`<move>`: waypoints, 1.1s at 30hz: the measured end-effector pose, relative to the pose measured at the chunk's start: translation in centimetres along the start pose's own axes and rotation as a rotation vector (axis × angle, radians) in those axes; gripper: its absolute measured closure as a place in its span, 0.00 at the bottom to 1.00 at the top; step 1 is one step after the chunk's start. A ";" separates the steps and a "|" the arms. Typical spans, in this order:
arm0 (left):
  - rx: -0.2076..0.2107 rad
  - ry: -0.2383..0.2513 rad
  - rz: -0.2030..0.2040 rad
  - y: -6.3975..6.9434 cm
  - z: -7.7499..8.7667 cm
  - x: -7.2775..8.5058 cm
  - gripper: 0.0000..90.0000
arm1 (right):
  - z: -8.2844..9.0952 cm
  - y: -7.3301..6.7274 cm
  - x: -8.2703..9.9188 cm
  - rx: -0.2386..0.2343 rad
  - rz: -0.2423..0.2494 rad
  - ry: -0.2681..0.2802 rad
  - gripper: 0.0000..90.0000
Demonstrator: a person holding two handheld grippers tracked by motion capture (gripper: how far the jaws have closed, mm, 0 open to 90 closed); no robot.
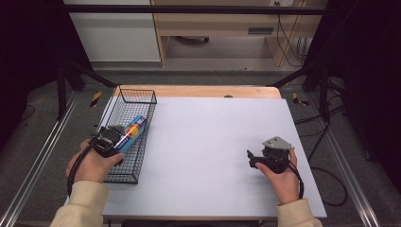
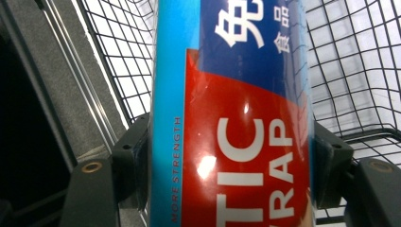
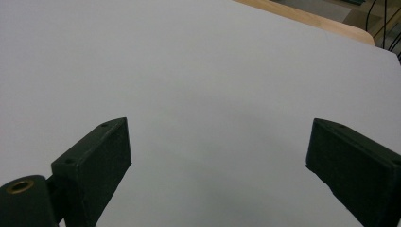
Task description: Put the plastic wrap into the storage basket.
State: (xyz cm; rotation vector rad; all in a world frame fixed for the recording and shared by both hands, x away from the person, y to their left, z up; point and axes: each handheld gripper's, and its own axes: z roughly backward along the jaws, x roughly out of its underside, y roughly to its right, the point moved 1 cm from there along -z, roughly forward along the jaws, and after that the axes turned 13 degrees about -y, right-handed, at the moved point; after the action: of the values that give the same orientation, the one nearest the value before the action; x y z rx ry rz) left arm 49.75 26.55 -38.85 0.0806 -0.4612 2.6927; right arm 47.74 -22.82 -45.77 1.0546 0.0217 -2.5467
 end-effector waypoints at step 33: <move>-0.006 0.462 -0.094 3.3 6.1 1.5 0.06 | 0.1 0.3 0.1 0.015 -0.004 0.007 0.07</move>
State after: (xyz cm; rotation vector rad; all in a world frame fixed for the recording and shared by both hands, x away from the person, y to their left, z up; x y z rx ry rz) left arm 46.98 22.26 -33.91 -0.4976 -0.3107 2.5058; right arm 47.66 -23.18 -45.71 1.0695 0.0071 -2.5509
